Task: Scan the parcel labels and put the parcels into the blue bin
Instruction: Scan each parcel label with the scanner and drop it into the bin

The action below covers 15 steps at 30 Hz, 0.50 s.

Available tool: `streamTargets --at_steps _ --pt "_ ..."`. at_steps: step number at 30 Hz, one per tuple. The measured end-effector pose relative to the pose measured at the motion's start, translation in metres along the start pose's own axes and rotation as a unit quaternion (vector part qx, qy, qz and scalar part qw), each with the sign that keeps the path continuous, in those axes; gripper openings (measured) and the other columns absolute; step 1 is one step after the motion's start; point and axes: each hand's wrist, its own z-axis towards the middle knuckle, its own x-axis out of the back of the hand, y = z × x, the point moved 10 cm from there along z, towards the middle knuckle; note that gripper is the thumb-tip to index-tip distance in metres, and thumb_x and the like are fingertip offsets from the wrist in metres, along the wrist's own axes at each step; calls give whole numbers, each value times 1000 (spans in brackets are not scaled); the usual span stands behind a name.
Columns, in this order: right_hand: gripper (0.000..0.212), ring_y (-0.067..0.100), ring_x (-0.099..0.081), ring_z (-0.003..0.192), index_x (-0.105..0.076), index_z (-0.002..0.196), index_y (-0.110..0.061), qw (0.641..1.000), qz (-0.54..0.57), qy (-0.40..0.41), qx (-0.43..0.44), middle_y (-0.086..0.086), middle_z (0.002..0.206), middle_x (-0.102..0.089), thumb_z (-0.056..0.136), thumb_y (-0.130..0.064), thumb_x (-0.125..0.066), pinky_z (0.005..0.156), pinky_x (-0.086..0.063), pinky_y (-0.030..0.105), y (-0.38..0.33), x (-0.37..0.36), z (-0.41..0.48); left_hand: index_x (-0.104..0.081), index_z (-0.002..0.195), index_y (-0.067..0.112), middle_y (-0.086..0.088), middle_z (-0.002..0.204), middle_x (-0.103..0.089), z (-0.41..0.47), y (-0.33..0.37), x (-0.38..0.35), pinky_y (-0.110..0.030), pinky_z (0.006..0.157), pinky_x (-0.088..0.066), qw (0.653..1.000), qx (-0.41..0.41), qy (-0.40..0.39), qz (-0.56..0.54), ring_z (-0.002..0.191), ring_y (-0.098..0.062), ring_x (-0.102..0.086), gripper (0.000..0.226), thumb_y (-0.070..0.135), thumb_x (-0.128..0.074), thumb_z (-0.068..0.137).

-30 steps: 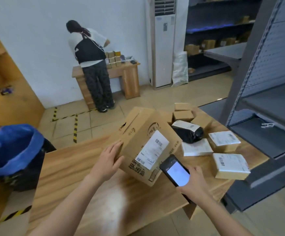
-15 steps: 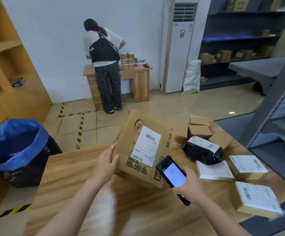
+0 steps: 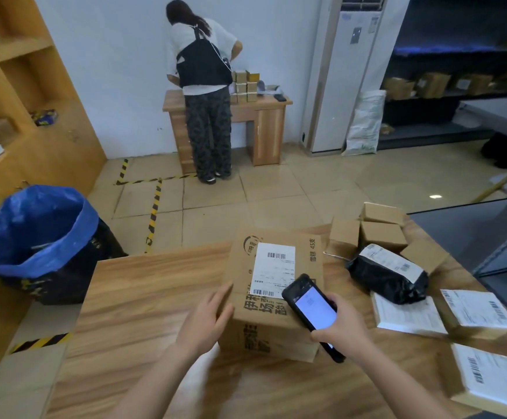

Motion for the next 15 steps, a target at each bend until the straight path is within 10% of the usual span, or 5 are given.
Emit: streamTargets --at_steps 15 --pt "95 15 -46 117 -38 136 -25 963 -256 82 33 -4 129 -36 54 -34 -85 95 -35 34 -41 63 26 -20 150 43 17 161 2 61 32 -7 -46 116 -25 988 5 -76 132 148 -12 4 83 82 -37 78"
